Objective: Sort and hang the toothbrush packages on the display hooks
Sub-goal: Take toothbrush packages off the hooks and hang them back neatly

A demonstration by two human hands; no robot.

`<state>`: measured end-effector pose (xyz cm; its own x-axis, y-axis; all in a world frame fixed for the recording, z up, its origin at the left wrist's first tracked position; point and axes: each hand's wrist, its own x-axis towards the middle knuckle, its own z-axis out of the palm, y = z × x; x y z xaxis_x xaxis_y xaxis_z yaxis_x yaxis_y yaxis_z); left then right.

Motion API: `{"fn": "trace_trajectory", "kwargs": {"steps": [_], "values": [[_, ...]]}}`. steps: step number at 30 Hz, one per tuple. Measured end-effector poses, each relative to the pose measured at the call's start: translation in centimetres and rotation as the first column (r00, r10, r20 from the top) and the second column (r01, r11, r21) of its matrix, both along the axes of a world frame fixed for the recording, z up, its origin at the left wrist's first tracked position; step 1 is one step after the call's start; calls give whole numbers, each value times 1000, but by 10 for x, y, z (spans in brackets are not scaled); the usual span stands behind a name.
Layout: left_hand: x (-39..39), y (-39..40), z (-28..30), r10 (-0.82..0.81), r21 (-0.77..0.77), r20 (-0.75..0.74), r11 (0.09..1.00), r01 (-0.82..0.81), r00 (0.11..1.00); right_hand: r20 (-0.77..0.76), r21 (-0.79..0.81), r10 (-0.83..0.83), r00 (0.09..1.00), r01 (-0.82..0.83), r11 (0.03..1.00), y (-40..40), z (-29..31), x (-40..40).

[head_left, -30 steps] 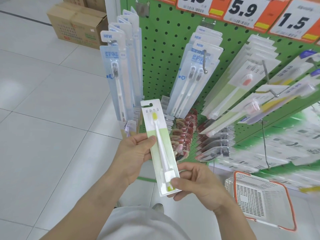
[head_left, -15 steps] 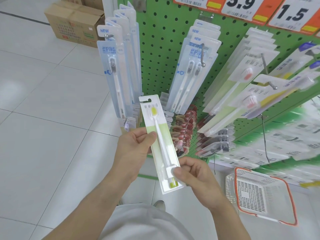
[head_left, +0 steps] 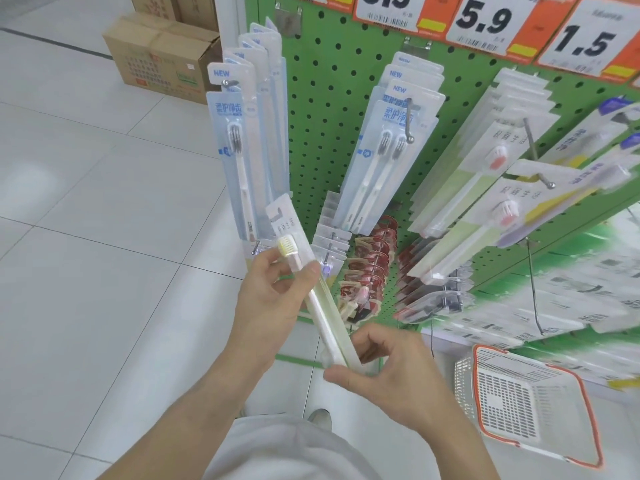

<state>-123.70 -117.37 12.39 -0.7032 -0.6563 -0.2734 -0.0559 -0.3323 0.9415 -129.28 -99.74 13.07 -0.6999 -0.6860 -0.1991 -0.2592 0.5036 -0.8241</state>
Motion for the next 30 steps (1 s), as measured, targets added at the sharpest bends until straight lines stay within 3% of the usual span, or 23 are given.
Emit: {"fn": "trace_trajectory", "kwargs": {"steps": [3,7,10,13,16,19,22,26,30], "values": [[2,3,-2,-1,-15,-2,1000,1,1000,-1,35,33,999,-33,999,3,6,-2],[3,3,-3,34,103,-17,994,-32,999,5,105,128,992,-128,986,13,18,-4],[3,3,-2,50,158,-36,987,-44,998,200,-60,175,964,-166,984,16,19,-6],[4,5,1,32,239,-91,971,-10,995,355,-237,98,930,-12,971,13,12,-4],[4,11,1,16,284,-114,959,17,993,499,-196,2,867,110,974,5,1,-3],[4,13,0,11,272,-109,962,19,994,710,-205,18,704,182,962,1,-4,-1],[4,13,1,3,243,-73,970,15,997,760,-232,35,649,220,948,1,-7,-2],[5,9,2,16,190,-60,982,-4,998,736,-210,-18,677,254,944,5,-15,-5],[7,4,9,-19,248,-121,968,49,992,568,-125,-68,820,168,978,12,-21,-11]]}}
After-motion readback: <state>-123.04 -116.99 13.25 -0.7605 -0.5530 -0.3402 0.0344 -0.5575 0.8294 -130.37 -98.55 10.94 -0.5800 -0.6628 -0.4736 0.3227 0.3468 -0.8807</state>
